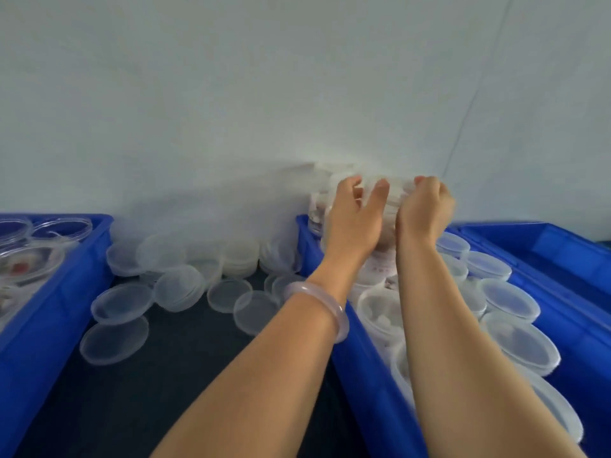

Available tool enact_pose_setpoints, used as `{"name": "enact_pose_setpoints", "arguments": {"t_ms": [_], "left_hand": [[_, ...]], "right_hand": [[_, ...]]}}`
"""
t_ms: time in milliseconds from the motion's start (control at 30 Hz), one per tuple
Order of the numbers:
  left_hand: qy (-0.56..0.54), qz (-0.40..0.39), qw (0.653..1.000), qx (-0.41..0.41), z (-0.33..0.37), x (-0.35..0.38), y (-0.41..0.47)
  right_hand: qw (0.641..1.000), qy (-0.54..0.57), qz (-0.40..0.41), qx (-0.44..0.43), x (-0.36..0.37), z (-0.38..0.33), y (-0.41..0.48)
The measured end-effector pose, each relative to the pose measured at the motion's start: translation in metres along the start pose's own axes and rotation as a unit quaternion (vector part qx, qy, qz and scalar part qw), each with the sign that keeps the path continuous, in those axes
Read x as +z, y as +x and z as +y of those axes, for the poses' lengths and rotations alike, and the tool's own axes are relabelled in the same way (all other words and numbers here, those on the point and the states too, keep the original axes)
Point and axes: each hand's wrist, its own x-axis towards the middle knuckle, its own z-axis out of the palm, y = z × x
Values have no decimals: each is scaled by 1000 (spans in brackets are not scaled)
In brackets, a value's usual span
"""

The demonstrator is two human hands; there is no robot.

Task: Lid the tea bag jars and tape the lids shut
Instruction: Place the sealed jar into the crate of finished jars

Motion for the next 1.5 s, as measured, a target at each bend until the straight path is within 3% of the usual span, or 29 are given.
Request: {"name": "enact_pose_setpoints", "arguments": {"t_ms": [267,400,600,833,900,1000,1100,1267,1500], "left_hand": [[42,15,998,-34,-28,55,15],[43,-36,996,-64,-37,68,26],[105,-53,989,-86,-47,74,40],[64,-49,994,-80,-48,71,34],[43,-35,996,-70,-40,63,30],[12,-8,999,-44,-16,39,29],[-5,31,999,-18,16,3,26],[43,145,988,22,50,-101,8],[234,299,925,-14,73,-288,-49]], "right_hand": [[999,-41,21,-4,10,30,71],[1000,-17,-6,20,18,42,91],[996,-73,-26,42,32,67,105],[993,-112,-31,26,38,76,107],[985,-171,-9,-13,34,67,102],[961,-189,36,-197,34,39,79],[955,-84,-38,-281,50,9,35],[949,21,-250,-188,98,-18,-81],[852,80,-507,-107,160,-21,-277]]}}
